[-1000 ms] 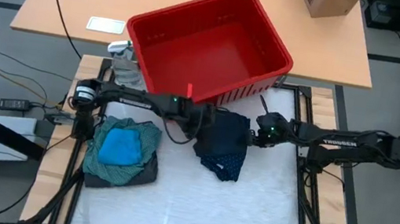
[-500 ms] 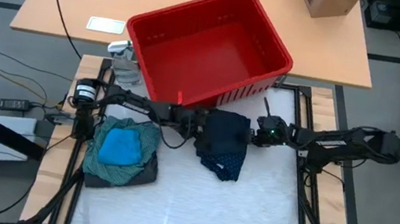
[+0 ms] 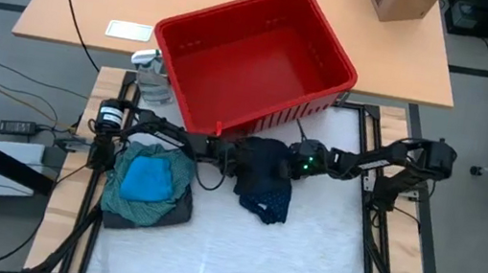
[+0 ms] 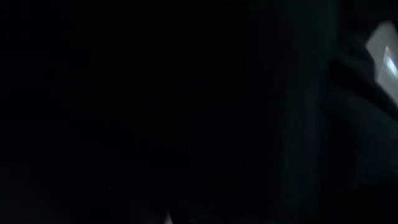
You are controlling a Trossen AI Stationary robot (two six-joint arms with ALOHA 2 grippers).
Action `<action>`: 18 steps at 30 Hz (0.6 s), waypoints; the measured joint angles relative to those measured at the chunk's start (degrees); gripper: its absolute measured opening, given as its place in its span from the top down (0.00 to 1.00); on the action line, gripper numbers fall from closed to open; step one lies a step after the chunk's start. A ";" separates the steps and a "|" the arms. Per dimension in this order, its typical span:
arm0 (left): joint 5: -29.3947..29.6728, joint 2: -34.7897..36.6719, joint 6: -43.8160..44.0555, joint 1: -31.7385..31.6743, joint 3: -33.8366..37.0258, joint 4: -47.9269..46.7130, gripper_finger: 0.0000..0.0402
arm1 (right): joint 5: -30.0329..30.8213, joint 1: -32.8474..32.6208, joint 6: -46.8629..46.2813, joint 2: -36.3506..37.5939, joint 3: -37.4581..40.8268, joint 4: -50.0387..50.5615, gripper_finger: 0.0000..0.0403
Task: Fold laundry
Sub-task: Put the right stack of clothes into the red bin
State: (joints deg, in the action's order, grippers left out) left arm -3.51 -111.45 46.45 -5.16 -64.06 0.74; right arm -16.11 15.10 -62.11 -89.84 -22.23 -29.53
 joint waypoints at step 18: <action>-11.84 3.76 -4.05 1.15 -2.81 3.52 0.90 | -11.01 -1.19 -3.31 7.99 -1.89 -0.82 0.80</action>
State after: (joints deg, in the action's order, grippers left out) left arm -15.35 -107.70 42.39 -4.01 -66.88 4.26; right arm -27.12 13.91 -65.42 -81.85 -24.12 -30.35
